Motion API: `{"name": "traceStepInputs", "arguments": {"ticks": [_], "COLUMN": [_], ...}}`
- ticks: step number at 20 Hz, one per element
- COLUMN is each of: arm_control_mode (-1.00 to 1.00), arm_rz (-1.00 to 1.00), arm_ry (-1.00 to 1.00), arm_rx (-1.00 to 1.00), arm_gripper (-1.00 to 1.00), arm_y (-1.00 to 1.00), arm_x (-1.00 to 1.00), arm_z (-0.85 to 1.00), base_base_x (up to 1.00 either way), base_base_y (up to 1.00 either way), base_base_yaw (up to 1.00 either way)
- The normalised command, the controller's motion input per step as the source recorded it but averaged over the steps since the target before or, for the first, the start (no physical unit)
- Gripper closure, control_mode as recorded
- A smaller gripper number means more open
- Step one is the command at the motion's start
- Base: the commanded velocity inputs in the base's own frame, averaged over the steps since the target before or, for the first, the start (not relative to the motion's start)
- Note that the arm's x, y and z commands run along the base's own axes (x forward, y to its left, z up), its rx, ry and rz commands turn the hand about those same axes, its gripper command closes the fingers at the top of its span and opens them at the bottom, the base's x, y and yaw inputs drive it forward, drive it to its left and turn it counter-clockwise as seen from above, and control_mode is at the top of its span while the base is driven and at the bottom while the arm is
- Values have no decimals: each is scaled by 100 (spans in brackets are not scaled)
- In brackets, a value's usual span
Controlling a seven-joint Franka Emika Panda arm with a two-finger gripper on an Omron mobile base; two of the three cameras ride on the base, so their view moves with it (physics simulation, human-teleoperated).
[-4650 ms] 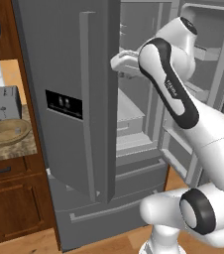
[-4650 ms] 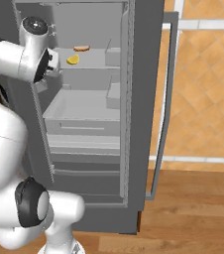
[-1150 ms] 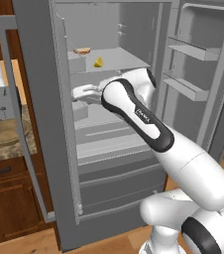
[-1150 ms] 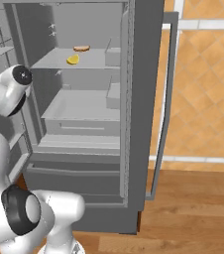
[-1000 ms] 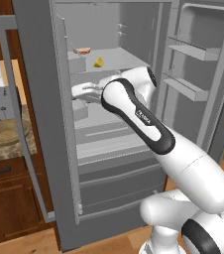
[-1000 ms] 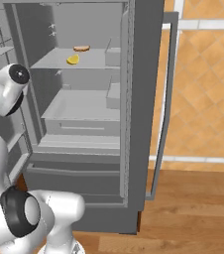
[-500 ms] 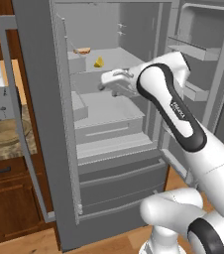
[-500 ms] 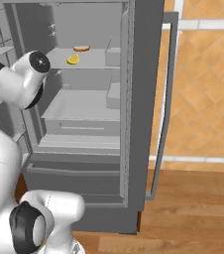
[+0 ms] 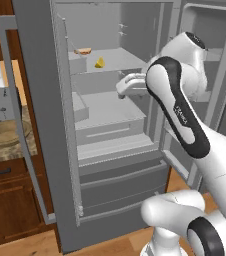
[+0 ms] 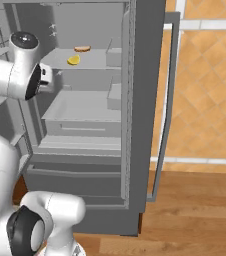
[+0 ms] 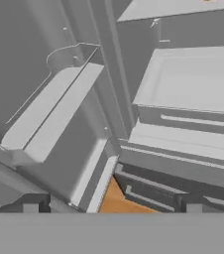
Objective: Grab a lemon wedge from the fridge and one ice cube from the ice bowl, and put them in the glass of lemonade.
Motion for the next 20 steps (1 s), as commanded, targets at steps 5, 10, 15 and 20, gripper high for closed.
{"name": "traceStepInputs", "arguments": {"ticks": [5, 10, 15, 20], "arm_control_mode": [-100, -100, -100, -100], "arm_rz": [-32, -22, -10, -4], "arm_ry": [2, -1, 0, -4], "arm_rx": [-1, -6, -4, -1], "arm_gripper": [-100, -100, -100, -100], "arm_y": [-77, -16, 0, 0], "arm_x": [-75, -84, -50, -28], "arm_z": [-23, -27, 2, 10], "base_base_x": [0, 0, 0, 0], "base_base_y": [0, 0, 0, 0], "base_base_yaw": [0, 0, 0, 0]}}
